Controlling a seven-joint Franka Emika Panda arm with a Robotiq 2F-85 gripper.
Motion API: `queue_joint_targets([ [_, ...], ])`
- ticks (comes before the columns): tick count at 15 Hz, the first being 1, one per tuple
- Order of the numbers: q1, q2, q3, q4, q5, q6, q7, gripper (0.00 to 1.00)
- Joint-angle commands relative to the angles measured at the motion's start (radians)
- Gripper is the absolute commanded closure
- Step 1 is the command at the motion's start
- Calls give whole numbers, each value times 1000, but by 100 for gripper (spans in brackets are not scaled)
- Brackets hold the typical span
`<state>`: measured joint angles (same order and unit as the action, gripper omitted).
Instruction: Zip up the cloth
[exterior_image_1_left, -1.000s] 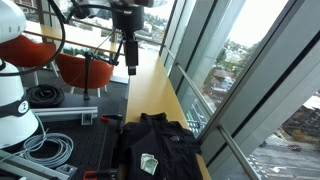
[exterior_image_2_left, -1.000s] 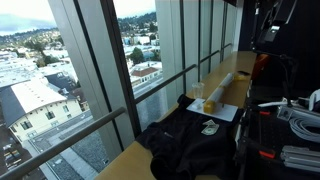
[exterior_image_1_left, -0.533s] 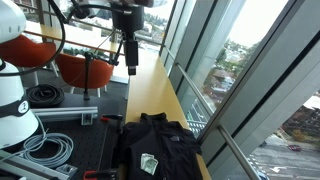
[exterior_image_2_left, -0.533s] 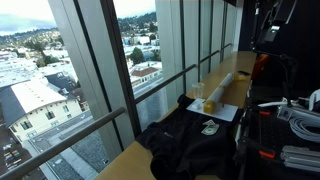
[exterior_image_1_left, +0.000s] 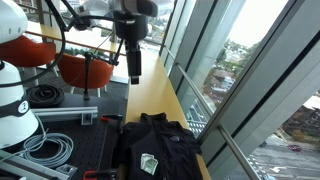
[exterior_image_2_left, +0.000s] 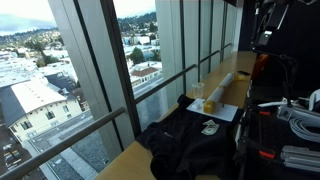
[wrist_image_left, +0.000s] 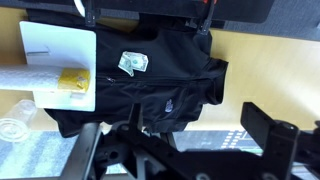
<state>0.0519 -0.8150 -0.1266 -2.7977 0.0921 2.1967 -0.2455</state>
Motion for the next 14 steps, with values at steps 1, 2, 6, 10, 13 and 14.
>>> queue_joint_targets([
  [1,-13,124,-58,1,-16,135,-81,0],
  [2,-12,165,-77,1,-13,177,-106,0],
  [6,-10,345,-126,10,4,328,-165,0],
  [10,0,549,-142,52,24,457,-200,0],
  [13,2,703,-131,110,51,524,-225,0],
  [14,3,756,-127,136,73,543,-243,0],
])
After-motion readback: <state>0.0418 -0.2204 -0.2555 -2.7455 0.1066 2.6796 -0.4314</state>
